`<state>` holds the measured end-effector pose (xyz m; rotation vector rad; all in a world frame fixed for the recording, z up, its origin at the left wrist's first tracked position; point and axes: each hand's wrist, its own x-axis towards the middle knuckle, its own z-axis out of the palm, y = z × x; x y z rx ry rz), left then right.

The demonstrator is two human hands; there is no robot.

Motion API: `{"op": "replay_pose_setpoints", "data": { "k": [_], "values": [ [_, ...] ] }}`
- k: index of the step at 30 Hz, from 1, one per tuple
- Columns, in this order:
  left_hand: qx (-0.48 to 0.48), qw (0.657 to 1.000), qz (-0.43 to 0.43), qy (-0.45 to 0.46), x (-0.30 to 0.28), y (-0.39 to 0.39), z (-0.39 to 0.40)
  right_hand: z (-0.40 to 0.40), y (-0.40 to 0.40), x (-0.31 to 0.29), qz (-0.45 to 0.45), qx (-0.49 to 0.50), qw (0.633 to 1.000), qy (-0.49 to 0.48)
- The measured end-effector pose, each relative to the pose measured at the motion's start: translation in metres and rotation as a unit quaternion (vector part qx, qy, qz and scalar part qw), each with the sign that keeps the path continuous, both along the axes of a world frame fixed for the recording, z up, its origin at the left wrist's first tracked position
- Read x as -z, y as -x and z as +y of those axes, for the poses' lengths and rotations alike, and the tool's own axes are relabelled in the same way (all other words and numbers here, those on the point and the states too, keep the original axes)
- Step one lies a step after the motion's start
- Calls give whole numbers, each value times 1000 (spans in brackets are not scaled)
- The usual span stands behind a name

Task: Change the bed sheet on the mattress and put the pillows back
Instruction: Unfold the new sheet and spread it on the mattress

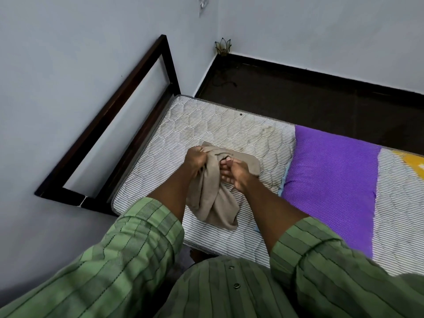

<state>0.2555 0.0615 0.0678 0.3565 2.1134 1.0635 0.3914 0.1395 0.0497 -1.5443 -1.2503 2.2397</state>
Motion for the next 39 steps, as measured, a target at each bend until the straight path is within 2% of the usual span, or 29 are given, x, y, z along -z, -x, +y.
{"op": "replay_pose_setpoints", "data": {
  "k": [2, 4, 6, 8, 11, 14, 15, 18, 21, 23, 26, 29, 31, 36, 39],
  "values": [
    [-38, 999, -7, -14, -4, 5, 2, 7, 0, 1, -12, -28, 1000, 1],
    [-40, 995, -88, -9, -14, 7, 7, 10, -1, -7, -34, -73, 996, 25],
    [-37, 984, -173, -1, -30, 8, 12, 5, 1, -14, 17, -85, 995, 55],
    [-37, 980, -196, 12, -40, 13, 19, 2, 5, -12, 105, -69, 988, 87],
    [61, 982, -171, 44, -45, 23, 24, -4, 9, -6, 151, -56, 980, 120],
    [156, 970, -171, 69, -47, 17, 27, -9, 14, -5, 103, -71, 989, 73],
    [182, 969, -141, 86, -48, 13, 28, -11, 16, -3, 89, -68, 992, 55],
    [272, 949, 60, 149, -43, 10, 31, -19, 21, -4, 59, -69, 996, 0],
    [300, 930, 135, 164, -40, 11, 28, -20, 24, 6, 5, -75, 996, -52],
    [277, 938, 141, 151, -36, 15, 21, -14, 20, 11, -23, -107, 990, -89],
    [139, 986, 53, 80, -31, 19, 12, -6, 14, 14, -84, -133, 977, -146],
    [47, 998, -24, 42, -39, 20, 8, 2, 10, 12, -154, -146, 942, -258],
    [52, 998, -19, 41, -44, 25, 9, 5, 9, 11, -169, -127, 933, -290],
    [220, 966, -37, 128, -53, 13, 10, -3, 13, 13, -111, -26, 977, -182],
    [239, 964, 49, 109, -46, -2, 7, -7, 15, 7, -116, -68, 968, -213]
  ]
}}
